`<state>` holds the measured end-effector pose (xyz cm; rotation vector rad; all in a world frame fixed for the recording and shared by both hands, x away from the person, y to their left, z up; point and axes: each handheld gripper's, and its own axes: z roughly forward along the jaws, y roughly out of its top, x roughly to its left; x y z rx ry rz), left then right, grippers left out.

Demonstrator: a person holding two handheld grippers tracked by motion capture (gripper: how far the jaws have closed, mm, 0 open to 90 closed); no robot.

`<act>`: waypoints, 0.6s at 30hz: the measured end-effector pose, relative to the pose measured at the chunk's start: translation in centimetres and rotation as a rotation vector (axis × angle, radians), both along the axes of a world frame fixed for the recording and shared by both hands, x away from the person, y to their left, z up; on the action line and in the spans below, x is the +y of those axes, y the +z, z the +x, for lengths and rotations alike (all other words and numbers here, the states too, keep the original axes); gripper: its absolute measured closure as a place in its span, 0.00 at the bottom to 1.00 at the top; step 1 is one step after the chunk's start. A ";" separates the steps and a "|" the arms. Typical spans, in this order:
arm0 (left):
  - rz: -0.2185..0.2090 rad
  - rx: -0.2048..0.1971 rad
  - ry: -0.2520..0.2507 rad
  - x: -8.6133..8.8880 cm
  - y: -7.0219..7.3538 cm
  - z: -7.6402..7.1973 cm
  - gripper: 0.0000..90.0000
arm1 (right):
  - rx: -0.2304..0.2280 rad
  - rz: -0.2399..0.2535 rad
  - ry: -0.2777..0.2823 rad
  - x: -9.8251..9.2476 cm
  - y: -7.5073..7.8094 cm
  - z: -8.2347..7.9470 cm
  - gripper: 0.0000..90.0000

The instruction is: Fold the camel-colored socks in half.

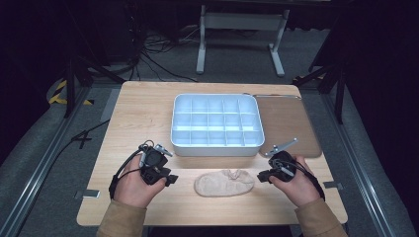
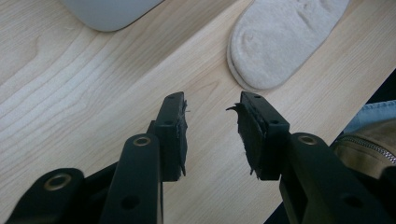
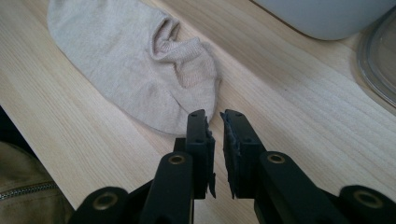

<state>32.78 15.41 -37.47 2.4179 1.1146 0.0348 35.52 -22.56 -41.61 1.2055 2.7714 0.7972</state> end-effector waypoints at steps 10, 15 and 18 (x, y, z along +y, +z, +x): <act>-0.093 0.001 -0.039 -2.2 -0.4 0.1 0.67 | -0.002 0.044 0.009 -0.2 -0.3 -0.8 0.90; -0.088 0.025 -0.023 -3.1 -2.0 0.3 0.68 | -0.001 0.045 0.016 0.1 -0.5 -0.9 0.89; -0.088 0.031 -0.008 -3.4 -2.6 0.5 0.68 | 0.000 0.039 0.026 0.4 -0.6 -1.0 0.88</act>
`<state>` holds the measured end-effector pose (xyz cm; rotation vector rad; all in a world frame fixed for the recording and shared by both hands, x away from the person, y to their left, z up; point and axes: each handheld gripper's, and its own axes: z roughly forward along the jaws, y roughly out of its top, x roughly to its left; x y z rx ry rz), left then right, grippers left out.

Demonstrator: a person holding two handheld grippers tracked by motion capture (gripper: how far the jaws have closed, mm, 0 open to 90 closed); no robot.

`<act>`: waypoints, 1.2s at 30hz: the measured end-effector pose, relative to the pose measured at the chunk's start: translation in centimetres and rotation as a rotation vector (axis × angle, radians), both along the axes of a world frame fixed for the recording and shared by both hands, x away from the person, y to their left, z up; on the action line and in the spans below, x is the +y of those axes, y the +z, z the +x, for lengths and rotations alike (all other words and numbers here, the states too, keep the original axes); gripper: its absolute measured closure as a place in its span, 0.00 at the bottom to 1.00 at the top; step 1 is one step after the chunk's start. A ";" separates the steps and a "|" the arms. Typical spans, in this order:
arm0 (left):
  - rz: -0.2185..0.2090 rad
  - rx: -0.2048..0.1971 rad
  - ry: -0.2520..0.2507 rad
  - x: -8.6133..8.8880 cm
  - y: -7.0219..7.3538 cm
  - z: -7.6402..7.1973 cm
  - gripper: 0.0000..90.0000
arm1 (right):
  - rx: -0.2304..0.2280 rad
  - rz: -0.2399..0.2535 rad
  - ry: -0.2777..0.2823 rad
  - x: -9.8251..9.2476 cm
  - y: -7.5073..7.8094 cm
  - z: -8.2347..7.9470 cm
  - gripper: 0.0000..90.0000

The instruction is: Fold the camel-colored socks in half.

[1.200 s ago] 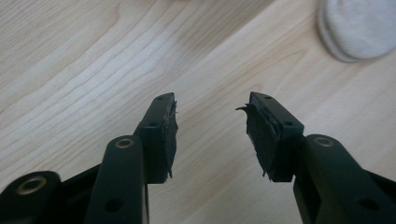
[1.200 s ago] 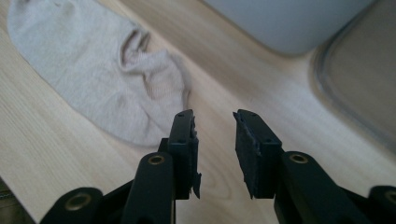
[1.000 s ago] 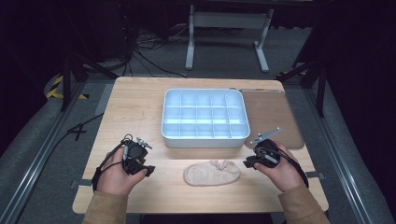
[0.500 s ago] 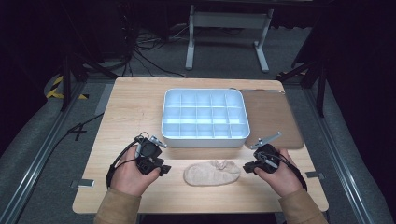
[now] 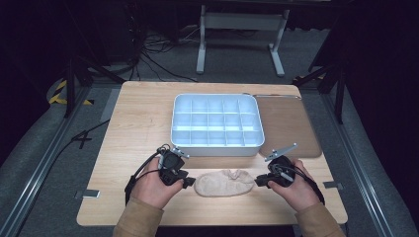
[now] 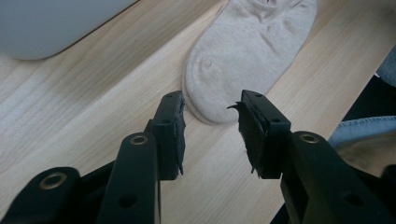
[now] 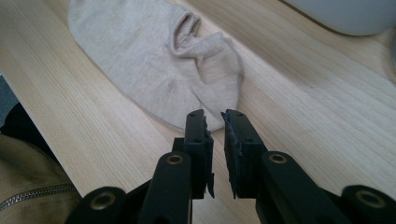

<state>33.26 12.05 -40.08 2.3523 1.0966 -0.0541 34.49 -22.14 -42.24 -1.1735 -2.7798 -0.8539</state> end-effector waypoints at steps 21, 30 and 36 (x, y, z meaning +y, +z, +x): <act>0.068 0.036 -0.002 -2.5 -4.1 0.9 0.70 | 0.007 -0.032 0.029 1.3 -1.0 -0.2 0.85; 0.100 0.035 -0.019 -3.2 -4.5 0.8 0.71 | 0.002 -0.035 0.037 1.4 -1.1 -0.2 0.84; 0.126 0.033 -0.015 -3.5 -4.6 0.7 0.70 | -0.001 -0.035 0.040 1.4 -1.0 -0.2 0.84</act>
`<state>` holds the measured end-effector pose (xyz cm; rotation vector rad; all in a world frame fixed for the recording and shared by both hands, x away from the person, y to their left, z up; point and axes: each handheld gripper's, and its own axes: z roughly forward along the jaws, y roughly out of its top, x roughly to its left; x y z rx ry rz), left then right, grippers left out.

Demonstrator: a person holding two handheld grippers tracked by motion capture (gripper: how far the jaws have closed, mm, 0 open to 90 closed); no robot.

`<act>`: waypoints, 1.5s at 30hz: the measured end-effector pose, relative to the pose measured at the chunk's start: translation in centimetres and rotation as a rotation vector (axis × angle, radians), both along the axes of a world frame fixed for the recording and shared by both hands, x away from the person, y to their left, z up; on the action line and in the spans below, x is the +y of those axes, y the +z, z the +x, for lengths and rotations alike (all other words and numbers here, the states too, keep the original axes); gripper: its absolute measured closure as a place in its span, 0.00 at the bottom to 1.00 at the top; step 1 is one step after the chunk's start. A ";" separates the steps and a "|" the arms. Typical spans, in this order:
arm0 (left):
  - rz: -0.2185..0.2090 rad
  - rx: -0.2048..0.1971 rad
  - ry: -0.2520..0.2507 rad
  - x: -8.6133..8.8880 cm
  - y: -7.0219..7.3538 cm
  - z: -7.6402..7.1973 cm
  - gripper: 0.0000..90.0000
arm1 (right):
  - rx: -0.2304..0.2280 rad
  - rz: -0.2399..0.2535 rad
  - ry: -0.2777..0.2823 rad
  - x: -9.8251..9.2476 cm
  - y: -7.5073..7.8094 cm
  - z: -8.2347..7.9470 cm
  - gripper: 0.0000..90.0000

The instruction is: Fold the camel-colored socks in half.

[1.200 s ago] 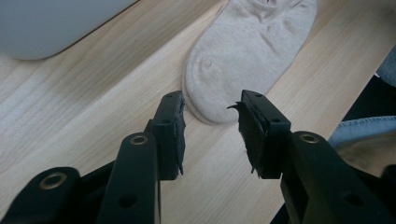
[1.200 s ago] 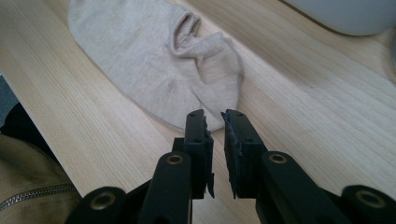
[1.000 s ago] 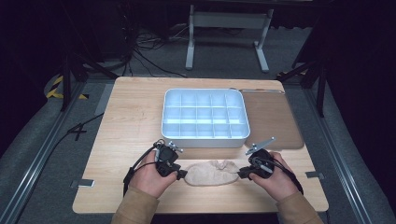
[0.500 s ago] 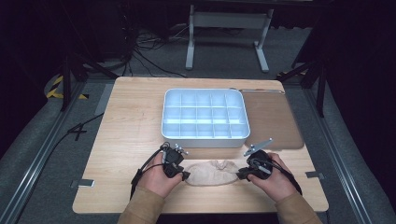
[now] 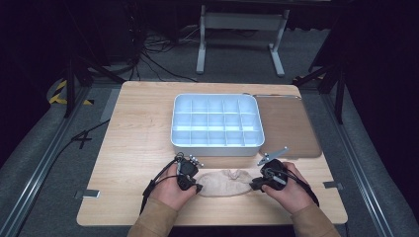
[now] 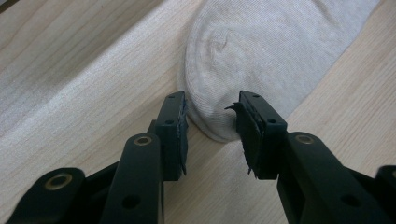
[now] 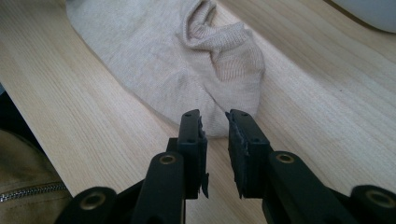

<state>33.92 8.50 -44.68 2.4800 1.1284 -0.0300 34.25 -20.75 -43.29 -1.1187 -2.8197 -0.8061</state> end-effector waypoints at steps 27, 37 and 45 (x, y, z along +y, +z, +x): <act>-0.018 -0.023 0.041 1.2 1.5 -0.4 0.95 | -0.038 0.036 0.010 1.7 -0.7 -0.4 0.99; -0.016 -0.014 0.048 1.9 1.6 -0.4 0.95 | -0.146 0.036 -0.041 3.5 -2.3 -0.6 0.99; -0.022 -0.017 0.042 1.9 1.8 -0.4 0.95 | -0.137 0.022 -0.031 3.4 -2.4 -0.5 1.00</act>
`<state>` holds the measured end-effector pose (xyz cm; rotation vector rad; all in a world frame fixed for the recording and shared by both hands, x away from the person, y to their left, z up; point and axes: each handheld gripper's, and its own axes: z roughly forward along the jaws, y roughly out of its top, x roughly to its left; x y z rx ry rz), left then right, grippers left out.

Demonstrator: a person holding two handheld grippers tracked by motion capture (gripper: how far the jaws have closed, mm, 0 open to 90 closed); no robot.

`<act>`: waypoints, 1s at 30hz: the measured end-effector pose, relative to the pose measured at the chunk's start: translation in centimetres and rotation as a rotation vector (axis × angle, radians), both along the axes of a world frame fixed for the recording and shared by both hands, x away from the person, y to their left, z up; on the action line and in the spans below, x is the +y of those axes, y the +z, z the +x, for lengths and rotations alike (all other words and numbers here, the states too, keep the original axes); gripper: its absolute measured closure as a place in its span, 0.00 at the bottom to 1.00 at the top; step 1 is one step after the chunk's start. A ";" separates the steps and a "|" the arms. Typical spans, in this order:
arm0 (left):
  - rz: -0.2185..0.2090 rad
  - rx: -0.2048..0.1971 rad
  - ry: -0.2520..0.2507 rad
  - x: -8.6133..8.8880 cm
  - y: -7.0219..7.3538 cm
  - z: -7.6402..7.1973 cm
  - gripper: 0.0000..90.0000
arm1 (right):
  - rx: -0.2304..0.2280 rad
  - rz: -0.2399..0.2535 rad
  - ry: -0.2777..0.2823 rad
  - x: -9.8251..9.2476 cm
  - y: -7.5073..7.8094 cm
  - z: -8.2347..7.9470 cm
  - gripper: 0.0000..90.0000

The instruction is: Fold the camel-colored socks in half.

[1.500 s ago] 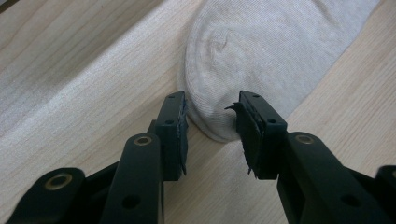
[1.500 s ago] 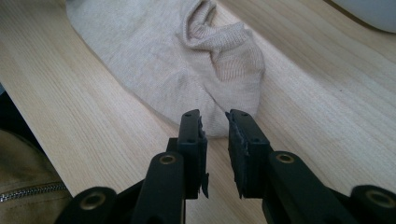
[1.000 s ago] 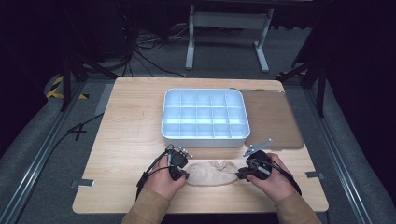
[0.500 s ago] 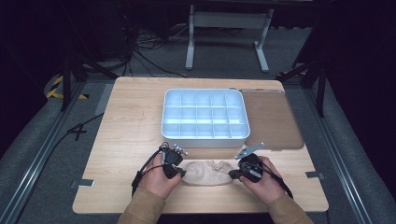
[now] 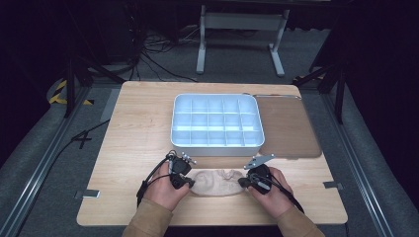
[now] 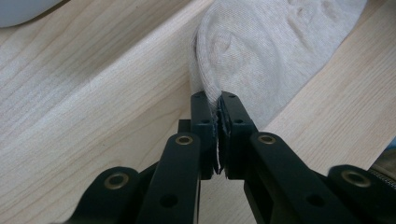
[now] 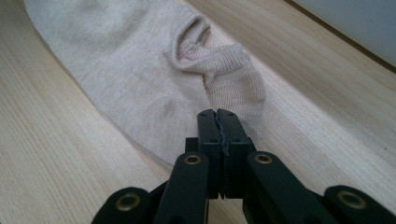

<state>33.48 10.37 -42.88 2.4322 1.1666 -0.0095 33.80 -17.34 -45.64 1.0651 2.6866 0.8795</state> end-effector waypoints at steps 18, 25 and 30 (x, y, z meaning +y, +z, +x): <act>-0.074 -0.059 -0.052 -1.5 2.5 -0.3 0.95 | -0.004 0.018 0.016 -0.3 -0.2 0.1 1.00; -0.093 -0.075 -0.080 -3.3 3.2 -0.1 0.95 | -0.005 0.019 0.019 -0.3 -0.2 0.1 1.00; -0.115 -0.082 -0.100 -4.6 3.4 0.2 0.95 | -0.005 0.022 0.021 -0.3 -0.2 0.1 1.00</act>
